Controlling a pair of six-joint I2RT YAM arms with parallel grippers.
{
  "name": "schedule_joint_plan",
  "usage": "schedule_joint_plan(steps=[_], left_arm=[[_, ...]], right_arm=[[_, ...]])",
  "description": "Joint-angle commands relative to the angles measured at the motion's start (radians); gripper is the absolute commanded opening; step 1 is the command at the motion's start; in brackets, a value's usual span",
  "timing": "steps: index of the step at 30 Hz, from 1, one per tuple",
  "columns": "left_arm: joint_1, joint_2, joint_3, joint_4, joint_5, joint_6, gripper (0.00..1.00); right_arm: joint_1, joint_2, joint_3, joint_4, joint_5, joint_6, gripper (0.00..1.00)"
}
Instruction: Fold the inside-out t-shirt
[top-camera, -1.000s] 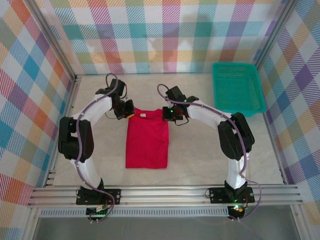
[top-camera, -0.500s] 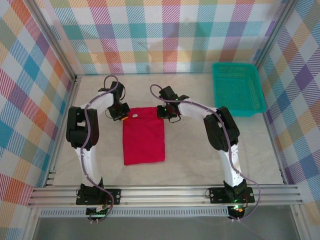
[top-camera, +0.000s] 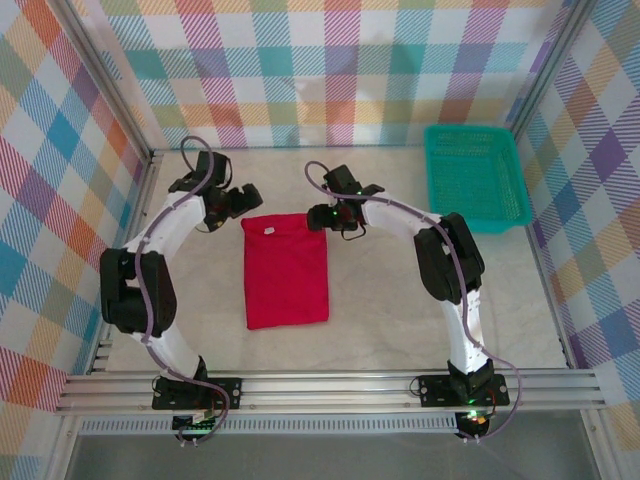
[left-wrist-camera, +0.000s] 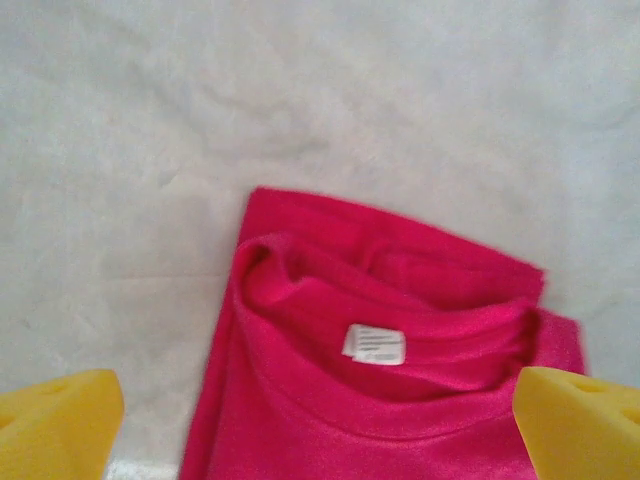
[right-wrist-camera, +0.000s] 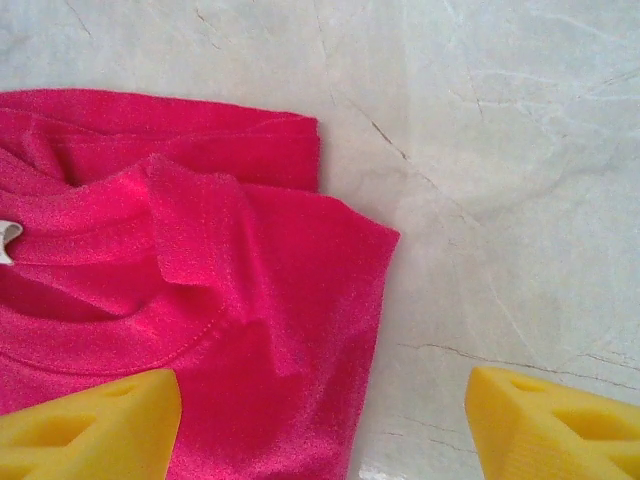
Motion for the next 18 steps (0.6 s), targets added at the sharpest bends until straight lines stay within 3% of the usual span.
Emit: schedule_joint_plan(steps=[1, 6, 18], left_arm=[[0.027, 0.027, -0.047, 0.095, 0.099, 0.030, 0.92], [0.026, 0.097, -0.034, 0.109, 0.172, 0.069, 0.85], [0.035, 0.256, 0.024, 0.070, 0.161, 0.093, 0.90]], right_arm=[[-0.028, 0.031, 0.064, -0.012, -0.036, -0.012, 0.75], [-0.044, 0.067, 0.108, -0.019, -0.054, -0.010, 0.75], [-0.043, 0.169, 0.160, 0.005, -0.147, 0.010, 0.72]])
